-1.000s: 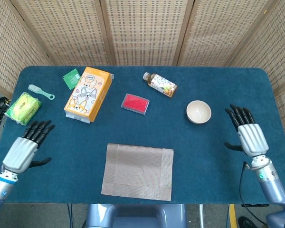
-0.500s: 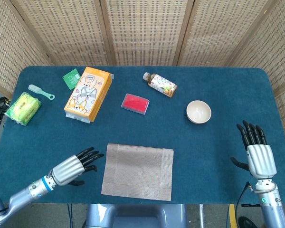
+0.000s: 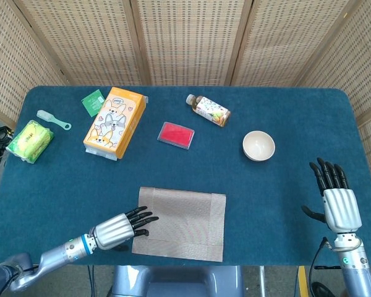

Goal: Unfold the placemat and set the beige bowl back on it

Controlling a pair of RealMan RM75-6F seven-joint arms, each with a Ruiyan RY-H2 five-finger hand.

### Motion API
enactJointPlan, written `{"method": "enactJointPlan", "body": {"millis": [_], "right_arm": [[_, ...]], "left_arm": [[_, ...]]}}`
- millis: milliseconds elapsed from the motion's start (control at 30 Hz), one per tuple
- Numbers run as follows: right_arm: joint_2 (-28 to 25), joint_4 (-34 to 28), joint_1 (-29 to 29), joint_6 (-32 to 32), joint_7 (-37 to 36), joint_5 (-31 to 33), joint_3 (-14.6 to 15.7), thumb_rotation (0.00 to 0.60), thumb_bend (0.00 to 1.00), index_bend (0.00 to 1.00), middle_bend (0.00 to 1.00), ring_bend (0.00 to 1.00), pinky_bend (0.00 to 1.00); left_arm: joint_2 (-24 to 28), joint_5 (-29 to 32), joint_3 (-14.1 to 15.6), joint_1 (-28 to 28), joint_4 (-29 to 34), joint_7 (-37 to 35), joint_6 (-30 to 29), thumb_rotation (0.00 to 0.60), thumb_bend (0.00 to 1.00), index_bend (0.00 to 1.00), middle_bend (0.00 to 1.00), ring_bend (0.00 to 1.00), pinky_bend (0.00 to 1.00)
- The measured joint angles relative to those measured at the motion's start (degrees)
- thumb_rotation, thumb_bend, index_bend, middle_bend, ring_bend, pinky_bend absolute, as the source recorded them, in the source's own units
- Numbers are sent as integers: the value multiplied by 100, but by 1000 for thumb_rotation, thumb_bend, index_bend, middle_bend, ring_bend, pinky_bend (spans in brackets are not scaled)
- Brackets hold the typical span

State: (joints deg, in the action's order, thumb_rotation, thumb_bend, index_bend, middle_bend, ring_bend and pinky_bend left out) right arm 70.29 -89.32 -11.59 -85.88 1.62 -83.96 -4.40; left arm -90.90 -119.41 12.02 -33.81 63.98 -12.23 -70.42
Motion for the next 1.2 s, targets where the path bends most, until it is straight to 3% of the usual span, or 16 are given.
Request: {"method": "enactJointPlan", "body": {"millis": [533,1200], "right_arm": [[-54,-41,64,43,-60,-41,-82,600,62,0,0,0,0],[-94,-85,117,53,-62,-110,-154,600,62,0,0,0,0]], "left_arm": [[-253,195,233,-227,-6,133,214,600,149,302,0,0,0],[-332,314,430,-254,-69,295,64,600,166,299,0,0,0]]}}
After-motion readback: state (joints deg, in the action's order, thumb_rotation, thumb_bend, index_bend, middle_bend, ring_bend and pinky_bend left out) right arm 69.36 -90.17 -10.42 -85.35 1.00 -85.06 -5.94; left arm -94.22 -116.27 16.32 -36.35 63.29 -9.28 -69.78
